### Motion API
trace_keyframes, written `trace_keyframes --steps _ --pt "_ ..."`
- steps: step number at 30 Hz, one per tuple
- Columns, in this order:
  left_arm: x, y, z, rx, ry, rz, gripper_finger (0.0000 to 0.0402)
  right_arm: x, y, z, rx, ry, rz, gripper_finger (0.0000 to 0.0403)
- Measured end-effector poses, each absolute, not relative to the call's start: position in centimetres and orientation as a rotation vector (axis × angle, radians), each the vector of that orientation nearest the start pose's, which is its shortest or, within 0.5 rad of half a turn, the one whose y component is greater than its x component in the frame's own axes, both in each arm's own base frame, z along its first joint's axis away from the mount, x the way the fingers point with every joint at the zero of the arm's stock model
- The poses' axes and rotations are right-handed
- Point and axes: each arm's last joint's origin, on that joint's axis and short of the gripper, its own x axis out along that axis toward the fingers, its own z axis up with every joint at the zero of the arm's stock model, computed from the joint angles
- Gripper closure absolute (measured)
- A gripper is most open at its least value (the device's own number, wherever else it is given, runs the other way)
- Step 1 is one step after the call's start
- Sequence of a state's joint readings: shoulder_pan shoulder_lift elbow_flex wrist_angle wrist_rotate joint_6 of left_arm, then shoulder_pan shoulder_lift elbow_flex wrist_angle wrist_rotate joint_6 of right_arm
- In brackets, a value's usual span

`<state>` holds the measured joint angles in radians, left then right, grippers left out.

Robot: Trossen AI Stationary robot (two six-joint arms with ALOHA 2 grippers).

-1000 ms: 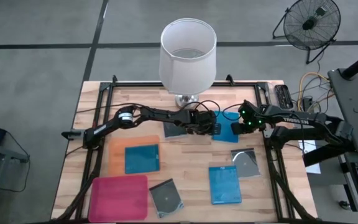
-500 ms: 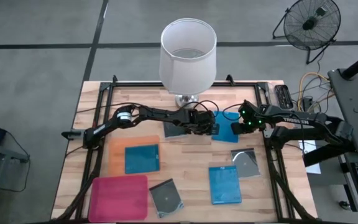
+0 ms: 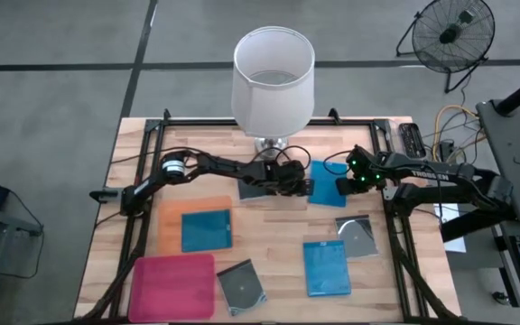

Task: Pick & place jewel cases by type
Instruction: Put the top blue cd case into the orange bin

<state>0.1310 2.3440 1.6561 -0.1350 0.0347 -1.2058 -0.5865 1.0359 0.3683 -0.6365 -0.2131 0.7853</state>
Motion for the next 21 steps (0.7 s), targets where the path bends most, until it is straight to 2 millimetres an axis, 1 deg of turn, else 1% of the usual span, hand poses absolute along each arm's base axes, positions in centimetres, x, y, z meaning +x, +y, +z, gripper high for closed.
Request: trace_keyframes --steps 1,3,9,12,17,19,21 --pt "49.3 6.4 10.9 -1.207 0.650 0.564 0.0270 12.0 -7.3 13.3 1.184 1.053 -0.801 0.0394" --pt "49.5 6.3 11.0 -1.247 0.607 0.512 0.0270 12.0 -7.3 13.3 1.184 1.053 -0.801 0.0394" --pt "49.7 6.3 11.4 -1.263 0.586 0.499 0.0270 12.0 -7.2 13.3 1.187 1.053 -0.797 0.0394" --pt "50.0 6.4 11.9 -1.261 0.572 0.490 0.0270 12.0 -7.2 13.4 1.188 1.053 -0.796 0.0394" --pt "50.7 6.4 13.9 -1.158 0.592 0.519 0.0271 12.0 -7.2 13.4 1.188 1.053 -0.796 0.0394" --pt "50.7 6.7 14.1 -1.118 0.621 0.526 0.0271 12.0 -7.2 13.4 1.188 1.053 -0.795 0.0394" --pt "50.5 7.1 14.0 -1.116 0.647 0.546 0.0271 12.0 -7.3 13.4 1.188 1.052 -0.795 0.0394"
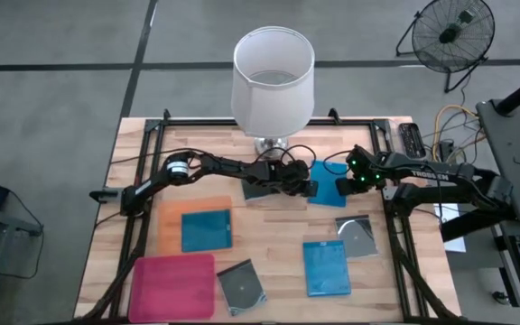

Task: Pick & place jewel cases by type
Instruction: Put the top blue cd case into the orange bin

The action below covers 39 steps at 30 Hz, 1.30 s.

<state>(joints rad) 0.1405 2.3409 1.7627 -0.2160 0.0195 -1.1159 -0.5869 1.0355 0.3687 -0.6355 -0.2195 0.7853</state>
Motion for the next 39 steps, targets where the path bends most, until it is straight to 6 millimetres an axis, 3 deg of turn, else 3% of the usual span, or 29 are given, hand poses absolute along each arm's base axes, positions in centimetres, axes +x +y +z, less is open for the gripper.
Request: trace_keyframes --steps 6,15,24,34,39 --pt "49.7 7.1 13.3 -1.140 0.702 0.558 0.0271 12.1 -7.3 13.4 1.185 1.039 -0.791 0.0394" --pt "48.2 6.9 13.9 -1.027 0.846 0.584 0.0271 12.2 -7.4 13.4 1.182 1.029 -0.788 0.0394" --pt "45.9 6.6 14.6 -1.002 0.880 0.634 0.0271 12.4 -7.5 13.5 1.180 1.010 -0.785 0.0394" --pt "40.1 6.2 14.9 -0.945 0.987 0.832 0.0271 12.6 -7.6 13.6 1.182 0.974 -0.780 0.0394" --pt "36.8 6.1 15.1 -0.989 0.946 0.901 0.0271 12.8 -7.7 13.7 1.176 0.958 -0.774 0.0394"
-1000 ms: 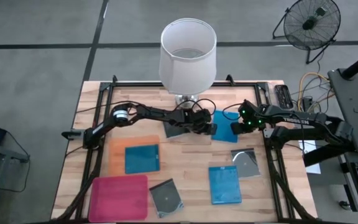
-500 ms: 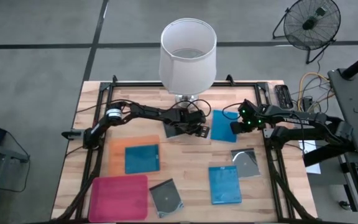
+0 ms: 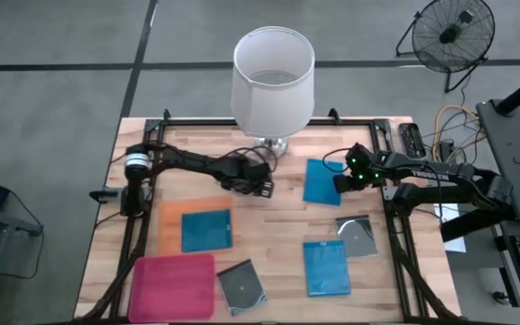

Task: Pick & place jewel cases by type
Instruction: Put the top blue cd case into the orange bin

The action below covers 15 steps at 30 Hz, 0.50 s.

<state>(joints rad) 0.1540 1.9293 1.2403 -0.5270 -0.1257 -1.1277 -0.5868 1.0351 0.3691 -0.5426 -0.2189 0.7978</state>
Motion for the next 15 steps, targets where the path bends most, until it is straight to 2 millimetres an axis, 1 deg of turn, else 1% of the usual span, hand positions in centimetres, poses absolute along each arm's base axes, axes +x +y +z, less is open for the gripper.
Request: trace_keyframes --steps 2,5,9,12,15 --pt "36.2 6.0 15.1 -1.016 0.889 0.895 0.0271 12.8 -7.7 13.7 1.174 0.955 -0.769 0.0394" --pt "35.9 6.0 15.4 -1.058 0.825 0.882 0.0271 12.8 -7.7 13.7 1.174 0.958 -0.767 0.0394" --pt "36.5 5.7 15.9 -1.062 0.805 0.860 0.0275 12.8 -7.7 13.7 1.174 0.960 -0.761 0.0394" --pt "37.3 5.1 16.9 -1.053 0.764 0.826 0.0275 12.8 -7.7 13.7 1.176 0.961 -0.759 0.0394" --pt "38.0 5.0 17.6 -1.044 0.736 0.800 0.0275 12.8 -7.7 13.7 1.177 0.961 -0.758 0.0394"
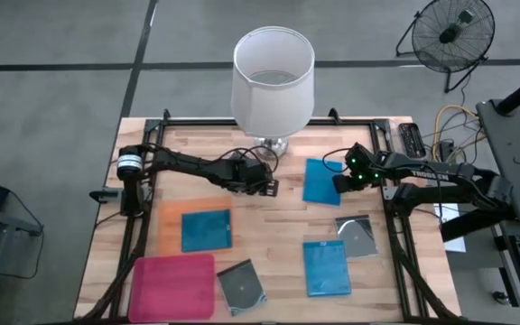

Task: Pick & place jewel cases by type
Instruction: Put the top blue cd case into the orange bin

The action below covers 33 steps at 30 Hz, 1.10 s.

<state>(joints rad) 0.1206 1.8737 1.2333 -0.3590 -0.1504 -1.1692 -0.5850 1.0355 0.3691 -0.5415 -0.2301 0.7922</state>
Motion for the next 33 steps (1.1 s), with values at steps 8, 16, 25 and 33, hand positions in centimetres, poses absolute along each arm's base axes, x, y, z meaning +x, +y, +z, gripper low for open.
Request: trace_keyframes --steps 8,16,25,33 --pt "39.3 5.2 18.3 -1.052 0.636 0.743 0.0276 12.8 -7.7 13.7 1.179 0.961 -0.755 0.0394" --pt "43.2 4.8 17.2 -1.083 0.643 0.678 0.0276 12.8 -7.7 13.7 1.190 0.961 -0.755 0.0394" --pt "48.1 5.9 16.8 -1.001 0.645 0.563 0.0276 12.8 -7.6 13.7 1.196 0.959 -0.757 0.0394" --pt "49.0 6.6 16.7 -1.006 0.659 0.517 0.0275 12.8 -7.6 13.7 1.200 0.959 -0.754 0.0394"
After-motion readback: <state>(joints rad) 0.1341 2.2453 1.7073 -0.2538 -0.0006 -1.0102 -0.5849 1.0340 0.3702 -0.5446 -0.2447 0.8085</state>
